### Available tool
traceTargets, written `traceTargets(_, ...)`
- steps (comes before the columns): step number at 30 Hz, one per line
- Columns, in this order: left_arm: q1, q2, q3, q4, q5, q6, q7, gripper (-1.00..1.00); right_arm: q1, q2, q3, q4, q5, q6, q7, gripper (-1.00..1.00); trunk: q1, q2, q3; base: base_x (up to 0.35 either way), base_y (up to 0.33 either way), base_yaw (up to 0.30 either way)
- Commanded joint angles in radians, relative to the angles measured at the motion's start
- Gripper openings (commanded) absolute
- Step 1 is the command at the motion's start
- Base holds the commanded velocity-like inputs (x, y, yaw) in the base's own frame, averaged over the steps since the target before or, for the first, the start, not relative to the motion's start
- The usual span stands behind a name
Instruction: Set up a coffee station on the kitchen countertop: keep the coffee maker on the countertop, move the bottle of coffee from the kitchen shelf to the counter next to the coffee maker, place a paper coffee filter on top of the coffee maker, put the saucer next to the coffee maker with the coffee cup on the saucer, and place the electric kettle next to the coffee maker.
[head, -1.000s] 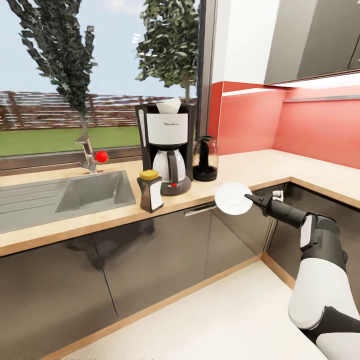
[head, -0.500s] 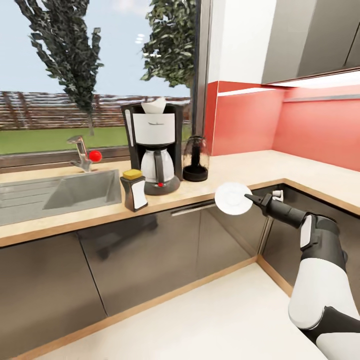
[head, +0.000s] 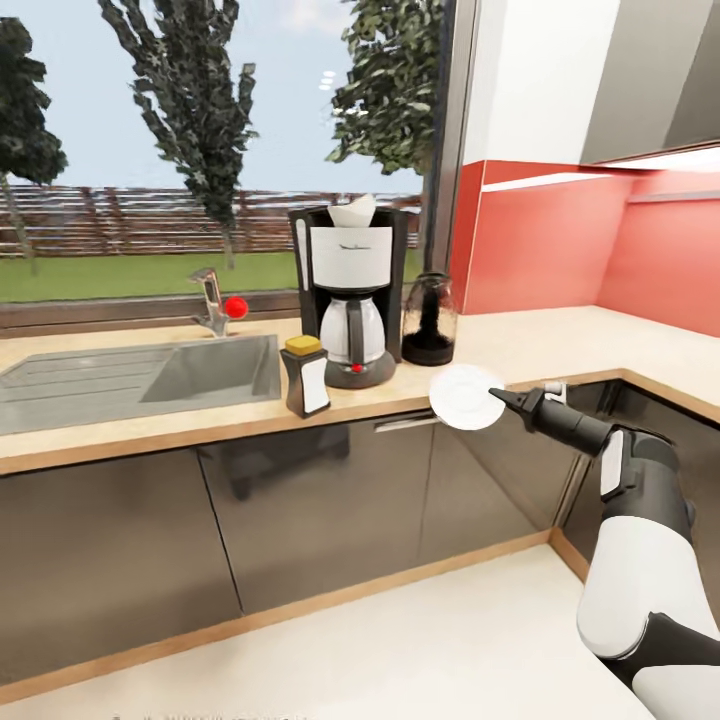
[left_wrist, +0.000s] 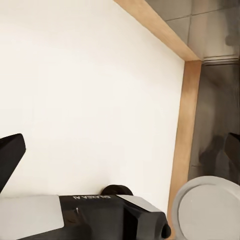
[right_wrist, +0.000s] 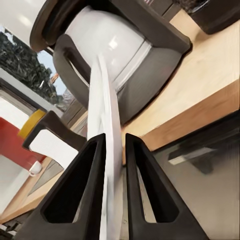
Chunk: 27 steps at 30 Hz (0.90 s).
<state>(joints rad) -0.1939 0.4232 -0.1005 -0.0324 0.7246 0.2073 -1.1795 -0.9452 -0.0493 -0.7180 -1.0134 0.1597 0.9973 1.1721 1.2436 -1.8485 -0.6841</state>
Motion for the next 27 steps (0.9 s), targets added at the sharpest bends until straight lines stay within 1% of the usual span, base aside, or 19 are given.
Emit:
traceTargets(1,-0.001,0.0,-0.008,0.0,0.01,0.01,-0.003,1.0,-0.001,0.0,-0.003,-0.001,0.007,0.009,0.012,-1.0,0.0,-0.001,-0.001,0.0,-0.083,0.245)
traceTargets(5,-0.001,0.0,-0.008,0.0,0.01,0.01,-0.003,1.0,-0.001,0.0,-0.003,-0.001,0.007,0.009,0.012,-1.0,0.0,-0.001,-0.001,0.0,-0.18,0.143)
traceTargets(13,-0.001,0.0,-0.008,0.0,0.01,0.01,-0.003,1.0,-0.001,0.0,-0.003,0.0,0.007,0.009,0.012,-1.0,0.0,-0.001,-0.001,0.0,-0.274,0.039)
traceTargets(17,-0.001,0.0,-0.006,0.0,0.01,0.01,-0.003,1.0,-0.001,0.0,-0.003,0.001,0.008,0.009,0.012,-1.0,0.0,-0.001,0.001,0.0,-0.246,0.18)
traceTargets(21,-0.001,0.0,-0.006,0.0,0.01,0.01,-0.003,1.0,-0.001,0.0,-0.003,0.001,0.009,0.009,0.012,-1.0,0.0,-0.001,0.003,0.0,-0.088,0.244)
traceTargets(27,-0.001,-0.001,-0.005,0.0,0.01,0.01,-0.003,1.0,-0.001,0.0,-0.003,0.001,0.009,0.009,0.012,-1.0,0.0,-0.001,0.007,0.0,-0.012,0.261)
